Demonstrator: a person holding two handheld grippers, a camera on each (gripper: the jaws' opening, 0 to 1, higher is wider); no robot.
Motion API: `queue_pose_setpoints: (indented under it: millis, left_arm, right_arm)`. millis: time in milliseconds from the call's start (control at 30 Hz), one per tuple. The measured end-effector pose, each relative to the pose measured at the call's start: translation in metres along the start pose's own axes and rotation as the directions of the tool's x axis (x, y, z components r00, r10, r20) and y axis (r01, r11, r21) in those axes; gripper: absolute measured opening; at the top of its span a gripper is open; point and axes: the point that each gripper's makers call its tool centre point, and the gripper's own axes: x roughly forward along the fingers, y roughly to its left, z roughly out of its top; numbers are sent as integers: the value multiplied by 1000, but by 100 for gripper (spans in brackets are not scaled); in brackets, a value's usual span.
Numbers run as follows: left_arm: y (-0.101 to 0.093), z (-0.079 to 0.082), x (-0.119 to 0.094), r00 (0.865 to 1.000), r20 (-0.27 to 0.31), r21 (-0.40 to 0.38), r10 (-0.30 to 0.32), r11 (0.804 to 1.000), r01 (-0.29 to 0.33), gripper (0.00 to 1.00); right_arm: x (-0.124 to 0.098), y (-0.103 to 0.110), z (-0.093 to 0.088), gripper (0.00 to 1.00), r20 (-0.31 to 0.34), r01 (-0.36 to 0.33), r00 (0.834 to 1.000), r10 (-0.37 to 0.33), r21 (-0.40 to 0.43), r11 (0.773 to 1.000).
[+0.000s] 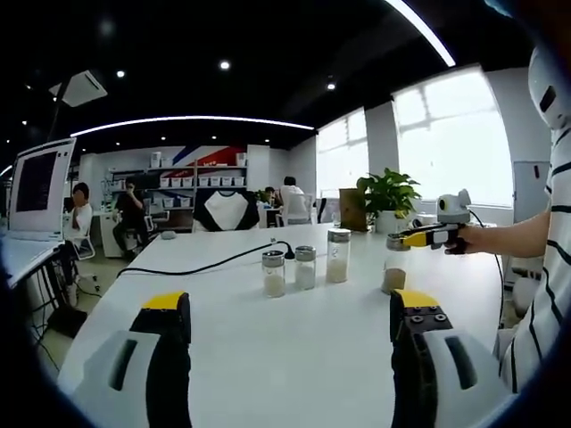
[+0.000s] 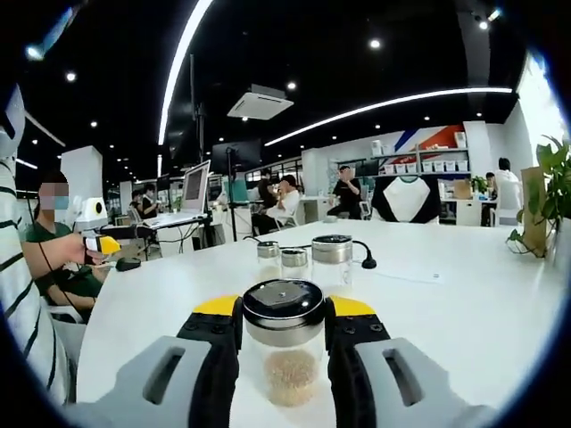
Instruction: Rotate the seasoning bottle until the label or dispensing opening points toward the visible target arrow and the bottle remains upright within the marked orientation range
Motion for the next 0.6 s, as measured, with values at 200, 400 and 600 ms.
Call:
queue_pose_setpoints:
  millis: [200, 400, 600]
  left_arm:
    - [-2, -1, 1, 1000, -2, -2, -6, 1000, 6, 97]
    - [-3, -1, 1, 1000, -6, 1, -8, 1000, 8, 97]
    - [-2, -1, 2, 1000, -6, 0, -9, 1000, 9, 97]
  right_arm:
    - [0, 2, 0, 35, 3, -49, 999, 49, -5, 999]
    - [0, 3, 0, 35, -6, -69, 998, 69, -21, 997]
    - [0, 3, -1, 39, -43, -32, 999, 33, 38, 999]
